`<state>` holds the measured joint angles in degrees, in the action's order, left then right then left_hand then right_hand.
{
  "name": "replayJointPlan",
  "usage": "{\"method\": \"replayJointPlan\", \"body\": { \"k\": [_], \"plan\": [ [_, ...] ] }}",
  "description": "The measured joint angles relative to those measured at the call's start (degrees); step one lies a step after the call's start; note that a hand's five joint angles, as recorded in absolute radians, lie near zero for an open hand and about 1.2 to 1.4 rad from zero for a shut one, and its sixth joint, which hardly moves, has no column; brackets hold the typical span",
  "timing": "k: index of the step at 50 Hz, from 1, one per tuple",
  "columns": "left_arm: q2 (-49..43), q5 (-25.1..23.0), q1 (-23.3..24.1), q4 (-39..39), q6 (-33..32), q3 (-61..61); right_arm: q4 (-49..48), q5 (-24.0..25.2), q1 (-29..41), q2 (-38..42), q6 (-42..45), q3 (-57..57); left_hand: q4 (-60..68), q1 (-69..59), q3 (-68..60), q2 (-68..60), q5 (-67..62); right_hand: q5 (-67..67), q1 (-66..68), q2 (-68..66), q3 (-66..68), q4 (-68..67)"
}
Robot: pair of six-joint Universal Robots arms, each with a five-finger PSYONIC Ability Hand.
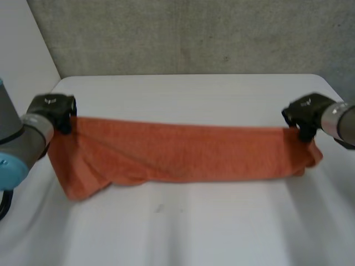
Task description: Fold the laundry
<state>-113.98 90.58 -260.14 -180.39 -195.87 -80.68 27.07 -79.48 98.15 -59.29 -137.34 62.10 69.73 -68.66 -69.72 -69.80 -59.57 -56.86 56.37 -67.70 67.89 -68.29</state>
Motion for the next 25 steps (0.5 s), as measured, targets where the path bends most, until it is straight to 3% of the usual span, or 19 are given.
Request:
{"method": "replayJointPlan", "body": {
  "k": [6,9,10,11,15,18,25],
  "plan": [
    [-2.7,0.0,0.3,-12.5,-0.6,9.7,-12.4,-3.7,3.1,2.4,-0.7,-10.1,0.0,0.0,0.0,0.0,0.0,0.0,0.0,0.0,0.0,0.0],
    [-0.4,-0.1,0.5,-27.6,0.1,13.5,-26.7,-6.5,5.3,-0.3,-2.4,-16.2,0.0,0.0,0.0,0.0,0.0,0.0,0.0,0.0,0.0,0.0],
    [-0.4,-0.1,0.5,-27.6,0.1,13.5,-26.7,-6.5,5.3,-0.3,-2.4,-16.2,0.0,0.0,0.0,0.0,0.0,0.0,0.0,0.0,0.0,0.0],
    [1.5,-0.1,0.6,-36.0,0.8,14.2,-33.6,-7.1,5.9,-3.1,-4.0,-16.3,0.0,0.0,0.0,0.0,0.0,0.0,0.0,0.0,0.0,0.0],
    [4.0,0.0,0.6,-45.3,2.3,13.7,-41.7,-7.3,6.2,-7.7,-6.8,-13.3,0.0,-0.4,0.0,0.0,0.0,-0.1,0.0,0.0,0.0,0.0],
    [4.8,0.0,0.4,-46.2,3.2,12.6,-43.6,-6.5,6.0,-10.2,-8.5,-8.9,0.0,-0.4,0.0,0.0,0.0,-0.3,0.0,0.0,0.0,0.0],
    [2.7,-0.2,-0.3,-37.6,6.4,7.7,-39.5,-2.8,5.6,-11.1,-9.6,1.1,0.0,-0.4,0.0,0.0,0.0,-0.3,0.0,0.0,0.0,0.0]
  ]
}}
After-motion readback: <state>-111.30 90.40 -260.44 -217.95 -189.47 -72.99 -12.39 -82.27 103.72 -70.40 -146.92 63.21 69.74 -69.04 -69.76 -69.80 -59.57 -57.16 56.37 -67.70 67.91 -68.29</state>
